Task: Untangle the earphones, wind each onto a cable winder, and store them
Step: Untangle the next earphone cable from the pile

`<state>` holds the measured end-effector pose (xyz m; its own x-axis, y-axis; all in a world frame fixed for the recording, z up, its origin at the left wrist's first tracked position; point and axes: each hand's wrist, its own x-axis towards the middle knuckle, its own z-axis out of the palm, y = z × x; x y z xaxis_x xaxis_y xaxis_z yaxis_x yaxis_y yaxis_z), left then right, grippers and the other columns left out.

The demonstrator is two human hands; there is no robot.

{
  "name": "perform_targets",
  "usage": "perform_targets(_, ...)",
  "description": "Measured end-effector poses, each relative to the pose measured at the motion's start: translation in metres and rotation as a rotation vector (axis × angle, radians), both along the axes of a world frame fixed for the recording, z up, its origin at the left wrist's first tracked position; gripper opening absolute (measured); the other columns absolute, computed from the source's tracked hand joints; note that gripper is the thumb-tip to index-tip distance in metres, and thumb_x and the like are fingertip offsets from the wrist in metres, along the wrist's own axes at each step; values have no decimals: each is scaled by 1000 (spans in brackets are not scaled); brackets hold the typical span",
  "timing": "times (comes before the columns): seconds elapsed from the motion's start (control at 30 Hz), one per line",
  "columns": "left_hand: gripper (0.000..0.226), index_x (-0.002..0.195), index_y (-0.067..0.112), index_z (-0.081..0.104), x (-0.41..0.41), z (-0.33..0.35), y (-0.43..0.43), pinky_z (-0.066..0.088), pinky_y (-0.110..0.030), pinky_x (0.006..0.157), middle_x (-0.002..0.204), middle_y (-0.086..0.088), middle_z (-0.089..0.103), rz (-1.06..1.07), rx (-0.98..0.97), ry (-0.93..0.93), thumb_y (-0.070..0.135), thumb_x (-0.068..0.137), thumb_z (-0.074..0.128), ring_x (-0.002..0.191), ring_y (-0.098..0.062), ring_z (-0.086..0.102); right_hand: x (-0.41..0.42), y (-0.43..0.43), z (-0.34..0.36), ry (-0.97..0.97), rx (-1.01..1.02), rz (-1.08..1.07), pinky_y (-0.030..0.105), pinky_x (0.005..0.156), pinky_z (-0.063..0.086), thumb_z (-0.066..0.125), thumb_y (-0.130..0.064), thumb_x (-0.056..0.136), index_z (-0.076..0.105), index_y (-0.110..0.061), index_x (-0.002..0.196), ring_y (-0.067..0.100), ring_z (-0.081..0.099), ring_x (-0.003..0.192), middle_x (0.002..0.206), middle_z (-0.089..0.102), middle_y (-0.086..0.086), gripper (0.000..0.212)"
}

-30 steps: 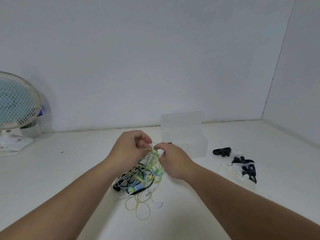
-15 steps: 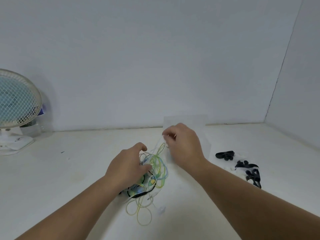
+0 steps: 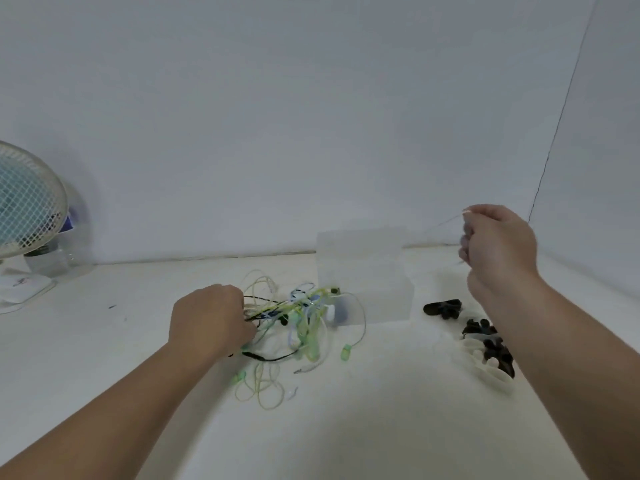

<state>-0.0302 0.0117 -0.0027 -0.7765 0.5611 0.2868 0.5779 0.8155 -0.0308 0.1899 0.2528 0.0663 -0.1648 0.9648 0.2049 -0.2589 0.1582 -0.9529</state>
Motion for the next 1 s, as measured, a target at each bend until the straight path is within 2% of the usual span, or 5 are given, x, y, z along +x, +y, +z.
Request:
perform_targets(0.27,63,121,40,50,16,15,21,41,-38,100,132,7,40,-202,138,-306,20,68,76,117,-17,46,5,-11,-49,-490,138,332,27,52,32,67,-8,86,70,-10,77,17,38,51,51,49,-6,9)
perform_targets(0.5,72,145,32,41,73,5,66,38,-24,105,144,15,48,-604,189,-519,47,83,74,130,-6,46,-2,-19,-53,203,-290,817,31,60,51,40,-7,96,53,-13,84,30,68,73,84,71,17,18)
perform_targets(0.67,10,99,23,65,70,-15,98,48,-33,79,91,4,68,-510,291,-426,30,96,58,92,-20,63,8,-4,-66,538,-414,871,39,76,59,41,-16,83,50,-14,72,31,71,94,99,70,14,14)
perform_targets(0.8,30,80,19,62,47,-29,102,48,-37,67,81,0,67,-324,348,-247,39,99,49,80,-28,61,25,21,-65,780,-454,659,36,82,55,42,-14,72,45,-12,70,26,68,90,91,61,11,4)
perform_targets(1.0,62,75,23,59,38,-30,92,47,-38,67,62,3,61,-427,380,-276,65,90,16,67,-20,58,17,17,-72,-371,4,315,23,54,47,46,-5,73,58,-12,55,21,63,64,71,69,9,23)
